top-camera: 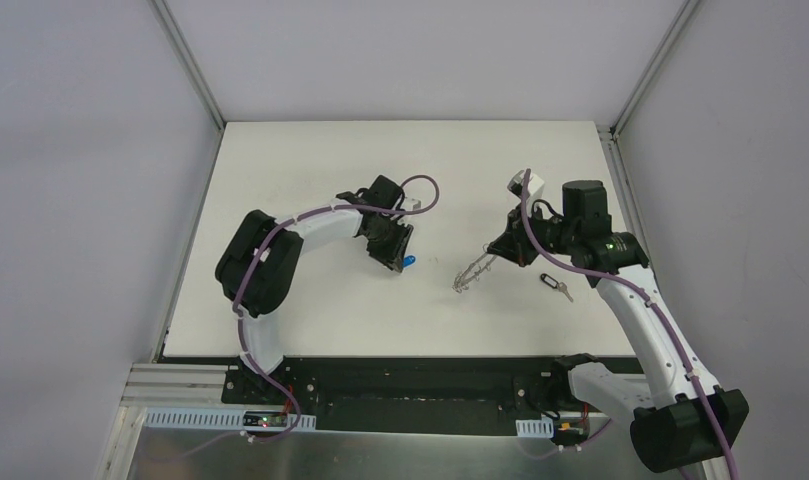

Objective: Put the keys on the keyring

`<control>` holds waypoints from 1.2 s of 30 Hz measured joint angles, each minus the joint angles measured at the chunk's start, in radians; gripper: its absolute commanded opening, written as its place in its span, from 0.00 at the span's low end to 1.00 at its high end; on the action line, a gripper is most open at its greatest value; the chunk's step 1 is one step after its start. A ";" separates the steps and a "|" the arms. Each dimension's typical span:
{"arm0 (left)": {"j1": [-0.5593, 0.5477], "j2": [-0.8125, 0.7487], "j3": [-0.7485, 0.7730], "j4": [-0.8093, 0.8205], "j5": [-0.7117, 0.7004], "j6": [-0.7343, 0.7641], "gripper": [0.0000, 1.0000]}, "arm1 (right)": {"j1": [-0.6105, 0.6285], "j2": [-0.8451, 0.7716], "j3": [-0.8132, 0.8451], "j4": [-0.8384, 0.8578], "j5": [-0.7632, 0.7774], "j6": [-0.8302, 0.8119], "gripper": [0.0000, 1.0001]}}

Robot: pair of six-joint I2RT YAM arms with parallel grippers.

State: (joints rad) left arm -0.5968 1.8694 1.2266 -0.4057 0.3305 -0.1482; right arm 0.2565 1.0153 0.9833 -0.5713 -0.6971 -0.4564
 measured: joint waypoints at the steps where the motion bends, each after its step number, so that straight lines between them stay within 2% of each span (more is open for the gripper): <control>1: 0.000 0.006 0.006 0.000 0.000 0.000 0.28 | 0.000 0.000 0.000 -0.001 0.000 0.000 0.00; 9: 0.000 0.028 0.030 0.001 -0.001 -0.001 0.19 | -0.005 -0.001 -0.007 0.000 0.000 0.003 0.00; 18: 0.000 0.042 0.048 -0.002 -0.002 -0.004 0.00 | -0.006 -0.001 -0.012 0.002 -0.005 0.003 0.00; 36: 0.000 0.009 0.076 -0.003 0.000 0.061 0.00 | -0.006 0.013 -0.012 0.003 -0.025 0.003 0.00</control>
State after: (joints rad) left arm -0.5968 1.8786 1.3022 -0.4091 0.3302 -0.0872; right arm 0.2501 1.0286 0.9710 -0.5678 -0.7219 -0.4530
